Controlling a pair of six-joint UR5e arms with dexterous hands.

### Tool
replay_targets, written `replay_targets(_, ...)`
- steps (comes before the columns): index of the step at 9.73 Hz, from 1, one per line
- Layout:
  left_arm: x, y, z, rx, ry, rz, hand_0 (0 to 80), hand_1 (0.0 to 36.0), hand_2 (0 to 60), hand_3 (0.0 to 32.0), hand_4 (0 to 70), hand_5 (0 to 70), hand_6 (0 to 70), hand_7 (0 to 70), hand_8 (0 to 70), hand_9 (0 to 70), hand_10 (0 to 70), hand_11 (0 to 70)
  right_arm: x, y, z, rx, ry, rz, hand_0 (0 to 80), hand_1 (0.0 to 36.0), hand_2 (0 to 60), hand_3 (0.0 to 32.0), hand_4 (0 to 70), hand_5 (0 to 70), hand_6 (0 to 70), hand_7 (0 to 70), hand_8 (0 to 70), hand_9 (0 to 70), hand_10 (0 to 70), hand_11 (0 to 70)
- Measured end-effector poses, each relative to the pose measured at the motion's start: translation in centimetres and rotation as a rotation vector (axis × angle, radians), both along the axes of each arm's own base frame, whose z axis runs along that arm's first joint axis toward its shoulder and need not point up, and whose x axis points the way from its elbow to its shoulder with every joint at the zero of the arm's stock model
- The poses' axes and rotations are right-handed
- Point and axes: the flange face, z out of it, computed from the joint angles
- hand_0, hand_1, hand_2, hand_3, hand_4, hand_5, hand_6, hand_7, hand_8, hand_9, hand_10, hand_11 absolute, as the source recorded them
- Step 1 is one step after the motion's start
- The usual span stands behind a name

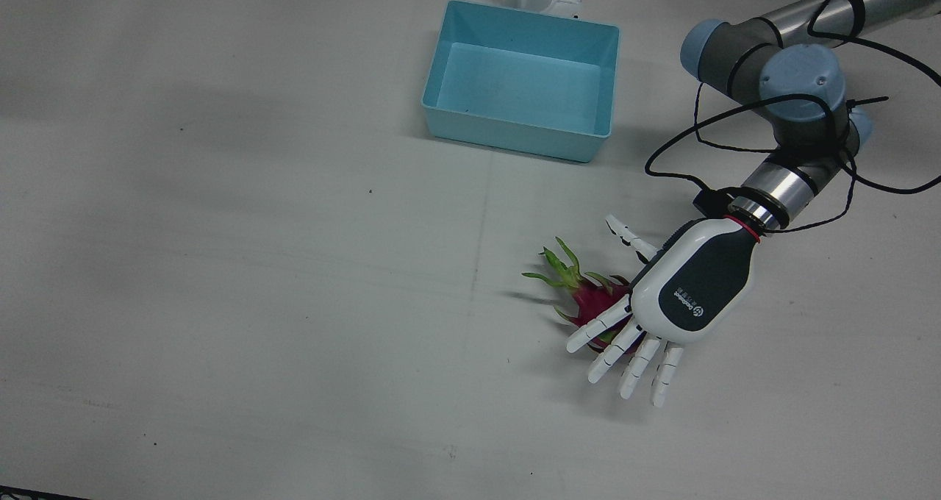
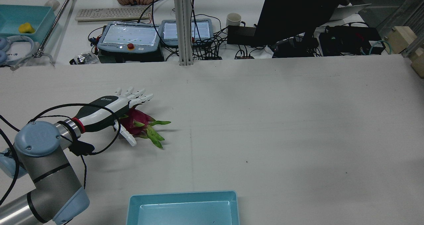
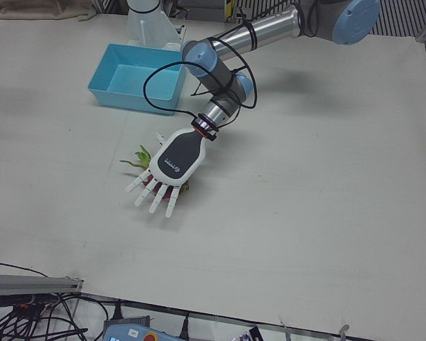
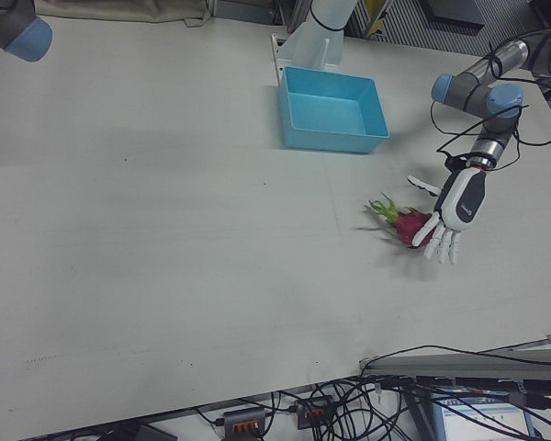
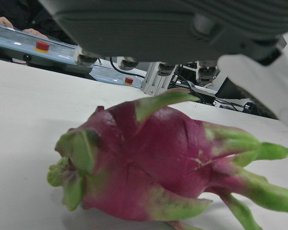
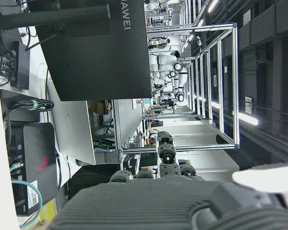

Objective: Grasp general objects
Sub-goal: 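Close the left hand's fingers around the dragon fruit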

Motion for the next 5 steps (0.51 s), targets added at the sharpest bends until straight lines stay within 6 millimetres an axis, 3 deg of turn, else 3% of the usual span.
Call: replay_targets(5,1.9,-0.7,1.3,0.01,-0.047,-0.012,47.3,8.0,0.0,28.2,0.0,0.0,0.0,3.7,0.0,0.0,0.0,0.0,0.0,0.0,0.0,0.0,0.0,0.0,0.0,0.0,0.0,0.0,0.0,0.0,0.0,0.0,0.0,0.0,0.0,0.0)
